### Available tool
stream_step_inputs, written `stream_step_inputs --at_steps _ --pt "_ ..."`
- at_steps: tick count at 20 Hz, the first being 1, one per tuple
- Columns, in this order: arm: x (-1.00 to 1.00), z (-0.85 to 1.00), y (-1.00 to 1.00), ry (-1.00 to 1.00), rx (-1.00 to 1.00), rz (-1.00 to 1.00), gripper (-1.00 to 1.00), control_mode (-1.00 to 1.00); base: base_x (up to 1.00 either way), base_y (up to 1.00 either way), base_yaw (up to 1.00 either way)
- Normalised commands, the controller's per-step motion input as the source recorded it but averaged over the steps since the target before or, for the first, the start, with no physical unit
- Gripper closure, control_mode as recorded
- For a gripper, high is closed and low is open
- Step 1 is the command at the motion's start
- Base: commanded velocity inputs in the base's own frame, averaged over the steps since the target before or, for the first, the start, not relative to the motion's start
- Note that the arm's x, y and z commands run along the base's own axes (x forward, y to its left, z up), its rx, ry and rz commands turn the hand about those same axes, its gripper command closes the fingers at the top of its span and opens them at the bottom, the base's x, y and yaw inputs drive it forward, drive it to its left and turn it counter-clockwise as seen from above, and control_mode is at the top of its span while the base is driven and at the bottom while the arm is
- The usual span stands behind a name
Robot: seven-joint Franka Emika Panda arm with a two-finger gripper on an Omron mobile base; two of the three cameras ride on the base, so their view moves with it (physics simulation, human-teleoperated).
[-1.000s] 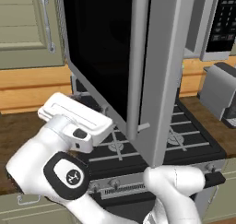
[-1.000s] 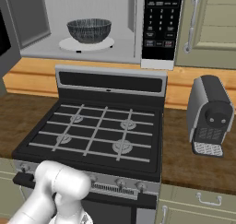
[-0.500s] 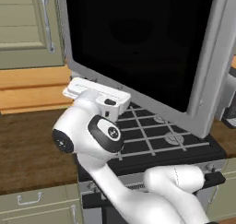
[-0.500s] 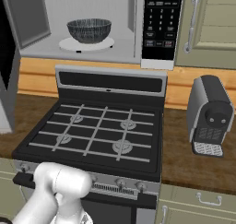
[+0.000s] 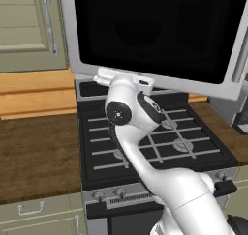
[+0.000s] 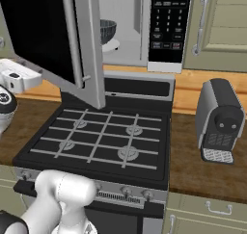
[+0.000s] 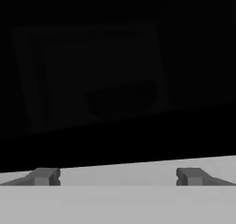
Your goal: Open the microwave, place the bowl with waffle inside the microwave, then close the microwave door and turn it on.
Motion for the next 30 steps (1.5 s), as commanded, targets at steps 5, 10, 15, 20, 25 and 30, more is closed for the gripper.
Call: stream_step_inputs --at_steps 5,10,15,20,25,30 --pt "0.93 0.00 -0.58 0.17 0.08 0.22 -1.00 -1.00 0.00 0.00 0.00" --pt "0.90 0.00 -0.51 0.17 0.08 0.20 -1.00 -1.00 0.00 0.00 0.00" --pt "0.81 0.03 -0.22 0.27 0.08 0.11 -1.00 -1.00 0.00 0.00 0.00" --pt "0.45 0.04 -0.05 0.19 0.03 0.04 -1.00 -1.00 0.00 0.00 0.00" --pt "-0.95 -0.27 -0.27 -0.12 0.01 0.00 -1.00 -1.00 0.00 0.00 0.00" --pt "-1.00 0.09 -0.77 -0.34 0.24 -0.01 -1.00 -1.00 0.00 0.00 0.00"
